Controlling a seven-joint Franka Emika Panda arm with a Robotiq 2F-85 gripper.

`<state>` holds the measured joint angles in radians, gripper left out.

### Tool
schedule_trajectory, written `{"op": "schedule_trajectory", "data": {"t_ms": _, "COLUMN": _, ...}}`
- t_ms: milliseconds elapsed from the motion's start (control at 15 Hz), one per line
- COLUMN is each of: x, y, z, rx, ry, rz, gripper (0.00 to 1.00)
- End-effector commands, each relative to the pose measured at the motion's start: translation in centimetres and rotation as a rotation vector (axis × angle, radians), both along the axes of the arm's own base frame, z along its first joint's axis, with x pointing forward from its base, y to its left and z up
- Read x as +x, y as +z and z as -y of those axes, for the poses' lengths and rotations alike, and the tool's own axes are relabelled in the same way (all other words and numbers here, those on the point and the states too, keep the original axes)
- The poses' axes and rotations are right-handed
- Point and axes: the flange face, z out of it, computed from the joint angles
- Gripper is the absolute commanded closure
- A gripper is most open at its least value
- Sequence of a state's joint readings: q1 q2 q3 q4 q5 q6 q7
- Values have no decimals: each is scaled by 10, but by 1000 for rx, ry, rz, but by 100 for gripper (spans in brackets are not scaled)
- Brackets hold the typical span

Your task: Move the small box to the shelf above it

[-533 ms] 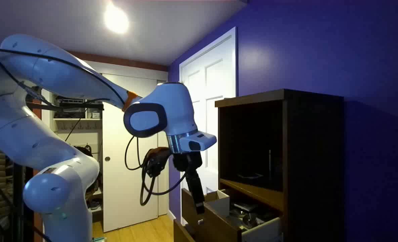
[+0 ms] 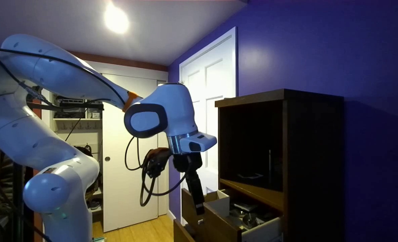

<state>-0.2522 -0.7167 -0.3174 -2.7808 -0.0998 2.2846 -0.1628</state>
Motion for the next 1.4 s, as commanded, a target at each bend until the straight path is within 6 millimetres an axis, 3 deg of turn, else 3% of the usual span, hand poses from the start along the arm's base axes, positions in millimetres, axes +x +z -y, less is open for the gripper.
{"op": "schedule_trajectory", "data": {"t_ms": 0, "x": 0, "y": 1, "z": 0, "rx": 0, "ry": 0, "rz": -1, "gripper": 0}}
{"op": "schedule_trajectory", "data": {"t_ms": 267, "x": 0, "y": 1, "z": 0, "rx": 0, "ry": 0, "rz": -1, "gripper": 0}}
{"op": "schedule_trajectory", "data": {"t_ms": 600, "x": 34, "y": 43, "z": 24, "rx": -37, "ry": 8, "rz": 41, "gripper": 0}}
{"op": "schedule_trajectory", "data": {"t_ms": 733, "x": 58, "y": 58, "z": 27, "rx": -13, "ry": 39, "rz": 50, "gripper": 0}}
{"op": "schedule_trajectory", "data": {"t_ms": 933, "x": 116, "y": 64, "z": 5, "rx": 24, "ry": 177, "rz": 59, "gripper": 0}}
{"op": "schedule_trajectory", "data": {"t_ms": 1067, "x": 139, "y": 71, "z": -17, "rx": 14, "ry": 311, "rz": 78, "gripper": 0}}
{"op": "schedule_trajectory", "data": {"t_ms": 1133, "x": 111, "y": 68, "z": -9, "rx": 1, "ry": 221, "rz": 86, "gripper": 0}}
{"op": "schedule_trajectory", "data": {"t_ms": 1333, "x": 139, "y": 65, "z": -23, "rx": -7, "ry": 291, "rz": 73, "gripper": 0}}
